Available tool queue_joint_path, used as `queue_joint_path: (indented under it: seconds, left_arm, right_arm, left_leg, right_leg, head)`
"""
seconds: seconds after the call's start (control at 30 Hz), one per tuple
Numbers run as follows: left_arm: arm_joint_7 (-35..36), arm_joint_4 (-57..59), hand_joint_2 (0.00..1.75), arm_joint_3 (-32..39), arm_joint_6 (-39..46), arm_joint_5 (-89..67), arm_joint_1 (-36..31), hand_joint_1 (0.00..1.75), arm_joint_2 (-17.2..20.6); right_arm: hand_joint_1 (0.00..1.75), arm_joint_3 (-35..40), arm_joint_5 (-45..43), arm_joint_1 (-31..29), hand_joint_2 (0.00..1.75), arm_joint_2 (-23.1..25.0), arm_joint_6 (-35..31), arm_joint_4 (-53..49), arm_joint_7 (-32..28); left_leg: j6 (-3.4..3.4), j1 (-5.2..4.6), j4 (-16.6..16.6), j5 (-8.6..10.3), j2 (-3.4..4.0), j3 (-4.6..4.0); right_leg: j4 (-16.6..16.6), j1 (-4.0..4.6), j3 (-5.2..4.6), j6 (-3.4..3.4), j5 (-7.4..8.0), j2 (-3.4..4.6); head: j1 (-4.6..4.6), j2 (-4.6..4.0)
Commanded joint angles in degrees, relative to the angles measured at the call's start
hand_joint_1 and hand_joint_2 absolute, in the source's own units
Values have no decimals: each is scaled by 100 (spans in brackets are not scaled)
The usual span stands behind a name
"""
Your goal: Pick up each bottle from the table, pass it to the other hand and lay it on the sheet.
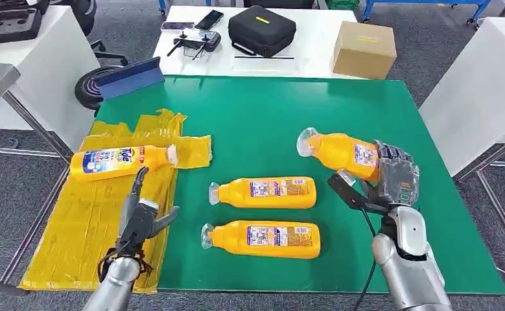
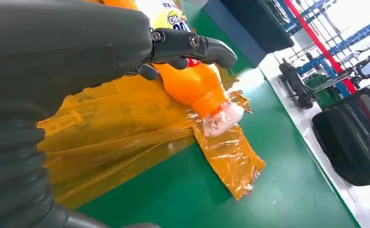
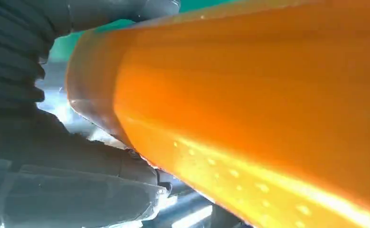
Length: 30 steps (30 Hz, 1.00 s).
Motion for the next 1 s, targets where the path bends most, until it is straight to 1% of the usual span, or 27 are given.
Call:
queue_joint_path:
  seconds: [0.03,0.07,0.1,0.13,0.17,0.2,0.23,0.37,0.4,0.43,0.53,0.57,0.6,0.63,0.67,0.73,0.8,0.83,0.9,0.97,1.0]
  left_arm:
    - [-25,3,175,78,-156,85,-85,0,50]
    - [-157,-47,175,-1,-299,191,-127,0,30]
    - [-172,-156,175,-94,-375,214,-154,0,22]
    - [-173,-317,175,-214,-511,271,-179,0,20]
    - [-133,-552,175,-380,-686,346,-199,0,29]
    - [-1,-717,175,-453,-733,374,-189,0,26]
    - [38,-750,175,-468,-734,374,-195,0,20]
    - [34,-755,175,-489,-742,379,-159,0,60]
    - [-83,-812,175,-554,-867,492,-164,0,90]
    - [-130,-931,175,-622,-955,557,-167,0,97]
    - [99,-1645,175,-997,-1262,766,-124,0,133]
    - [194,-1894,175,-1160,-1373,844,-91,0,157]
    - [235,-2057,175,-1295,-1440,879,-68,0,189]
    - [289,-2179,175,-1383,-1484,935,-38,0,210]
    - [304,-2269,175,-1466,-1546,1013,-15,0,232]
    - [299,-2387,175,-1561,-1596,1154,9,0,287]
    - [284,-2511,175,-1669,-1582,1280,-13,0,365]
    - [288,-2523,175,-1676,-1579,1289,-18,0,369]
    - [288,-2523,175,-1676,-1579,1289,-18,0,369]
    - [291,-2512,175,-1672,-1577,1300,-29,0,381]
    - [293,-2493,175,-1689,-1575,1319,-40,0,389]
  right_arm:
    - [175,-40,-2890,-317,175,668,799,25,-1371]
    - [175,-47,-3964,-396,175,849,1233,193,-1879]
    - [175,54,-4262,-501,175,913,1293,471,-2098]
    - [175,100,-4830,-603,175,1069,1571,681,-2382]
    - [175,255,-5162,-727,175,1183,1755,962,-2565]
    - [175,365,-5204,-787,175,1234,1673,1101,-2628]
    - [175,393,-5208,-798,175,1248,1643,1123,-2635]
    - [175,405,-5235,-784,175,1187,1643,1069,-2629]
    - [175,452,-5390,-792,175,1203,1870,1057,-2627]
    - [175,513,-5454,-831,175,1272,1979,1114,-2623]
    - [175,917,-5417,-1213,175,1539,2093,1705,-2552]
    - [175,1108,-5397,-1323,175,1617,2139,1906,-2536]
    - [175,1250,-5382,-1398,175,1661,2162,2056,-2535]
    - [175,1367,-5404,-1459,175,1708,2212,2190,-2547]
    - [175,1489,-5430,-1512,175,1776,2283,2324,-2572]
    - [175,1670,-5438,-1621,175,1836,2345,2541,-2615]
    - [175,1898,-5444,-1789,175,1932,2377,2824,-2646]
    - [175,1917,-5447,-1809,175,1951,2377,2842,-2650]
    - [175,1917,-5447,-1809,175,1951,2377,2842,-2650]
    - [175,1922,-5456,-1821,175,1941,2375,2854,-2656]
    - [175,1932,-5477,-1830,175,1928,2373,2873,-2668]
  left_leg:
    - [-34,11,4,-19,26,25]
    - [-24,8,2,-11,21,14]
    - [-34,12,5,-18,29,24]
    - [-27,13,6,-15,29,16]
    - [-21,11,4,-9,27,8]
    - [-32,16,11,-17,38,14]
    - [-28,15,10,-14,39,7]
    - [-28,14,3,-12,29,17]
    - [-21,12,1,-7,21,9]
    - [-30,16,5,-15,28,20]
    - [-21,12,8,-12,34,4]
    - [-32,17,17,-23,52,12]
    - [-26,15,13,-16,52,0]
    - [-33,18,14,-22,58,9]
    - [-26,14,7,-13,47,4]
    - [-43,20,12,-26,55,22]
    - [-25,14,3,-11,37,6]
    - [-34,17,6,-18,50,16]
    - [-18,13,1,-6,30,0]
    - [-29,18,3,-15,39,15]
    - [-21,14,0,-7,26,5]
  right_leg:
    - [1,11,19,-25,-10,23]
    - [0,8,9,-17,-4,19]
    - [1,11,18,-24,-8,26]
    - [0,13,12,-19,-3,27]
    - [1,11,3,-14,0,24]
    - [5,15,7,-22,-3,35]
    - [6,14,-1,-19,0,36]
    - [0,12,9,-19,-4,25]
    - [-2,10,3,-14,-1,17]
    - [0,13,12,-21,-6,23]
    - [6,9,-2,-15,-2,31]
    - [12,13,3,-23,-7,48]
    - [10,11,-7,-19,0,50]
    - [11,14,2,-24,-4,55]
    - [6,11,-4,-20,0,44]
    - [11,16,11,-32,-10,52]
    - [3,11,-1,-19,-1,34]
    - [6,14,4,-25,-5,46]
    - [4,9,-7,-14,1,28]
    - [3,13,6,-22,-5,35]
    - [3,9,-3,-16,-2,23]
  head:
    - [0,0]
    - [0,0]
    - [0,0]
    - [0,0]
    - [0,0]
    - [2,0]
    - [0,0]
    - [0,0]
    - [0,0]
    - [0,0]
    - [2,0]
    - [2,0]
    - [2,0]
    - [0,0]
    - [2,0]
    - [2,0]
    - [0,0]
    - [0,0]
    - [2,0]
    - [0,0]
    - [2,0]
